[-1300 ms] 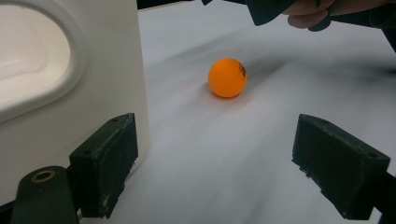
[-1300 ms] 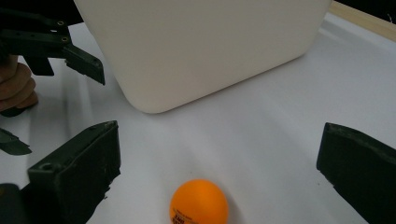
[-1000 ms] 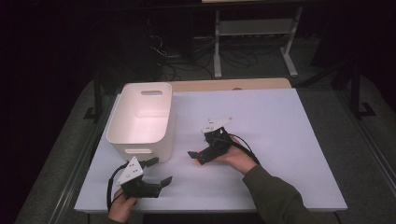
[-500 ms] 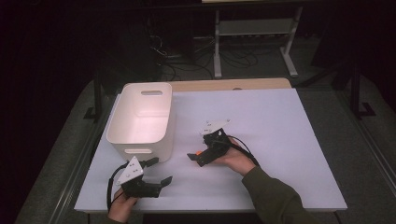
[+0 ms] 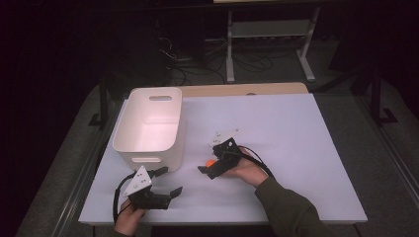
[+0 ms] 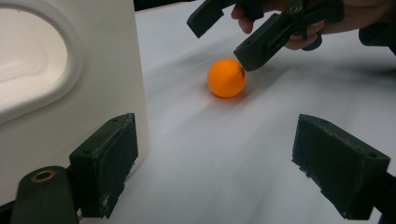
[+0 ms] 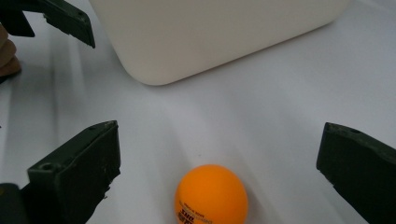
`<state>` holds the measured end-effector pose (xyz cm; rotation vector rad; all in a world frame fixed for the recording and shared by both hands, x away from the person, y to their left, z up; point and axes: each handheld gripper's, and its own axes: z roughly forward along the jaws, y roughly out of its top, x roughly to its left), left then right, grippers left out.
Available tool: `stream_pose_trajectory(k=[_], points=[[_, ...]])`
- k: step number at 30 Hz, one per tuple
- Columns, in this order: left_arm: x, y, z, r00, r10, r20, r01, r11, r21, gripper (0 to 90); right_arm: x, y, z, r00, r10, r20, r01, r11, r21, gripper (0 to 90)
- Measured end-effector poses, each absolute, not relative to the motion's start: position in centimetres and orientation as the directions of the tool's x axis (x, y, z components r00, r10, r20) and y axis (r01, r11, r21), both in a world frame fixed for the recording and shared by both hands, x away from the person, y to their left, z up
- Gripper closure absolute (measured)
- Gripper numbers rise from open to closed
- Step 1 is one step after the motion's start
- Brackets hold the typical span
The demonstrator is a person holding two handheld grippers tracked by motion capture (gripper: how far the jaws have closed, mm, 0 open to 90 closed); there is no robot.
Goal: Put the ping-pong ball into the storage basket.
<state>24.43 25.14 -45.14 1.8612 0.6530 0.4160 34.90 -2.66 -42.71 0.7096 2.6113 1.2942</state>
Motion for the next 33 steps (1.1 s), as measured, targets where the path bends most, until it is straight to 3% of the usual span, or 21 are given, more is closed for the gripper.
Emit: stream_pose_trajectory(k=[33], points=[[24.6,25.0,-45.2,0.793,0.609,-0.021,0.248,-0.291,0.924,14.1,34.8,-2.4,-45.6,-0.885,0.460,0.075,0.378,0.614,0.693,0.0]])
